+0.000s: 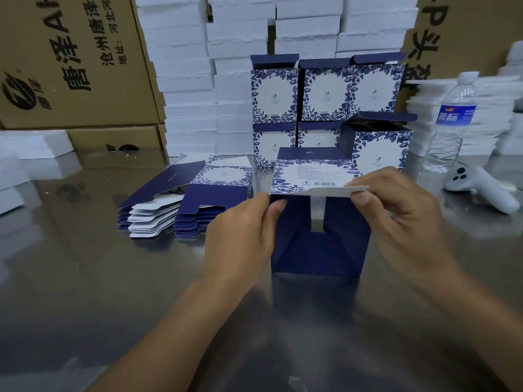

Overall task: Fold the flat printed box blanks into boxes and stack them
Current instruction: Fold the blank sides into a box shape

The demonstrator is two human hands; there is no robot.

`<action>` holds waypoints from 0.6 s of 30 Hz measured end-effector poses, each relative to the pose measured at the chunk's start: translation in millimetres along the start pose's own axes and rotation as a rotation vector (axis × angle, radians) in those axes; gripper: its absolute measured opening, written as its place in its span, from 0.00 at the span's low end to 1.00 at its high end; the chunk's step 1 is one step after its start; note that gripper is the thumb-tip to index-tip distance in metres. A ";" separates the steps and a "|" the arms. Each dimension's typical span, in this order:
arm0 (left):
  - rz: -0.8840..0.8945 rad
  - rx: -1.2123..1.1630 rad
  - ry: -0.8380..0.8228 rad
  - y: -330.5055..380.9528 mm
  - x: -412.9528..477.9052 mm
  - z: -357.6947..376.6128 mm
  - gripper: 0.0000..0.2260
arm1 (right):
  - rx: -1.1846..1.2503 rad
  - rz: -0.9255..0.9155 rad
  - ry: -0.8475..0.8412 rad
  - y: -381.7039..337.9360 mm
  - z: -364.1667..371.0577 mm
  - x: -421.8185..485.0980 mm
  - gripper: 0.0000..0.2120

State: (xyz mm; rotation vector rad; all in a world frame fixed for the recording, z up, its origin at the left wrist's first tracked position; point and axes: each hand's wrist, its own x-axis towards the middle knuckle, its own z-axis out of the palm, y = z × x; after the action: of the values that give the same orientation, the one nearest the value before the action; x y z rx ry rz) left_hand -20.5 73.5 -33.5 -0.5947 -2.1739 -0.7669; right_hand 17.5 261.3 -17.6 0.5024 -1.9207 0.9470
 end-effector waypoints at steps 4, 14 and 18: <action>-0.017 -0.026 -0.023 -1.0 0.5 0.3 0.19 | 0.003 0.005 0.017 -1.2 1.8 -1.2 0.06; -0.107 -0.001 -0.211 -8.0 -1.3 8.4 0.21 | -0.004 0.008 0.040 0.3 4.1 -1.7 0.07; -0.057 -0.004 -0.184 -7.3 -1.2 6.1 0.21 | -0.002 0.010 0.050 0.9 4.6 -1.6 0.06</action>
State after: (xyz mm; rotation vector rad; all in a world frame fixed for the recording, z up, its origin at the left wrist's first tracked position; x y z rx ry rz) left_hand -27.2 72.2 -40.2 -0.6294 -2.3668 -0.7729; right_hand 15.2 258.2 -20.7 0.4640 -1.8810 0.9551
